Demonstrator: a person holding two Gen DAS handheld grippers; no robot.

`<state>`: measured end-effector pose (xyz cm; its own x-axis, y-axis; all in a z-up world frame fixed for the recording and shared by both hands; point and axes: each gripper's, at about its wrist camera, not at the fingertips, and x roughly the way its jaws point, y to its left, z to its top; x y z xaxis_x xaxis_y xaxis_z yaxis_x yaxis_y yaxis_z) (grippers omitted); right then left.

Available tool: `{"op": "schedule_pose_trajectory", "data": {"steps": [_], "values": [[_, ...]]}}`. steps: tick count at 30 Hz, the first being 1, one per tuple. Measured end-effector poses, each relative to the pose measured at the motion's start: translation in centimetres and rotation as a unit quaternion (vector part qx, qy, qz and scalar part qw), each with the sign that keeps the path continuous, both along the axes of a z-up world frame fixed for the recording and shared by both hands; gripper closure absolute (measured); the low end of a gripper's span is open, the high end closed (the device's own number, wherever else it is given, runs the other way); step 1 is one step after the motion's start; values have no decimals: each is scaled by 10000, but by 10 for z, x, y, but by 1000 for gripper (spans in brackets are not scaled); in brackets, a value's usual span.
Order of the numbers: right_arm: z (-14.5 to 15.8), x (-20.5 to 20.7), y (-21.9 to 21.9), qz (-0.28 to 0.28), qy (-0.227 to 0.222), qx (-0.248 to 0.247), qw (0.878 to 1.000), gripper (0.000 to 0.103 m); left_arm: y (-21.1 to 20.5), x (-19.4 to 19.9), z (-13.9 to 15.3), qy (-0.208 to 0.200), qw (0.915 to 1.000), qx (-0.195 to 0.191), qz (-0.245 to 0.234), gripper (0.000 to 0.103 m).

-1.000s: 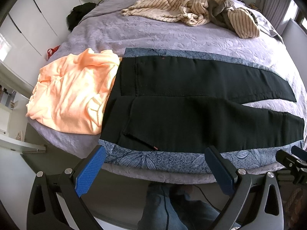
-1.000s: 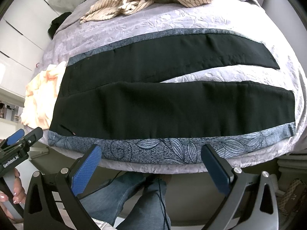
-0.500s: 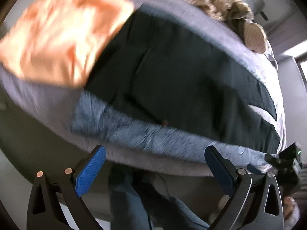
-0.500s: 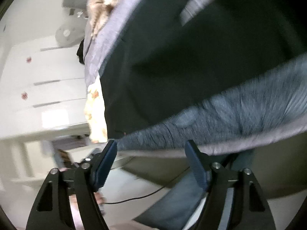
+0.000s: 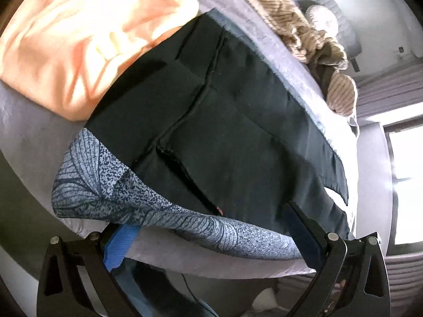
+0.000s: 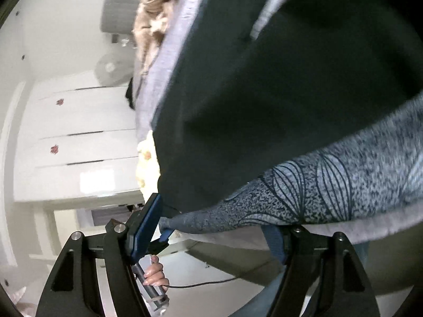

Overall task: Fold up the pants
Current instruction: 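Grasp the grey waistband with the right tool while the left tool grasps it too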

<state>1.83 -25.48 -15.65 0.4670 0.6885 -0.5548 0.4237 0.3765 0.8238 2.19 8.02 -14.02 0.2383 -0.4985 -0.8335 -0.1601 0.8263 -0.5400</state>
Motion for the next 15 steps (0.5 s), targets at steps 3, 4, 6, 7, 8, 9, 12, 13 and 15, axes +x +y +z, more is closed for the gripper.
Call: {"op": "schedule_pose_trajectory", "data": {"steps": [3, 4, 6, 7, 8, 9, 12, 13, 15], "values": [[-21, 5, 5, 42, 125, -7, 9999, 27, -7, 0, -24, 347, 9989, 302, -42, 42], [-26, 6, 7, 16, 199, 21, 9998, 29, -3, 3, -28, 450, 9985, 296, -54, 49], [-41, 3, 8, -105, 424, 158, 9989, 61, 0, 5, -25, 459, 9988, 145, 13, 72], [-46, 0, 5, -199, 588, 206, 9979, 95, -1, 8, -22, 454, 9988, 187, 12, 79], [-48, -4, 0, -271, 659, 171, 9973, 95, -3, 10, -15, 415, 9988, 275, -16, 85], [-43, -4, -1, -315, 580, 136, 9977, 95, -6, 12, 0, 264, 9993, 253, -73, 85], [-1, 5, -8, -110, 19, -225, 9997, 95, -16, 18, 37, -152, 9991, 334, -208, 84], [15, 13, -8, 20, -167, -362, 9992, 95, -19, 23, 48, -263, 9988, 341, -223, 84], [41, 31, -14, 266, -453, -620, 9967, 95, -27, 38, 65, -457, 9983, 292, -212, 84]]}}
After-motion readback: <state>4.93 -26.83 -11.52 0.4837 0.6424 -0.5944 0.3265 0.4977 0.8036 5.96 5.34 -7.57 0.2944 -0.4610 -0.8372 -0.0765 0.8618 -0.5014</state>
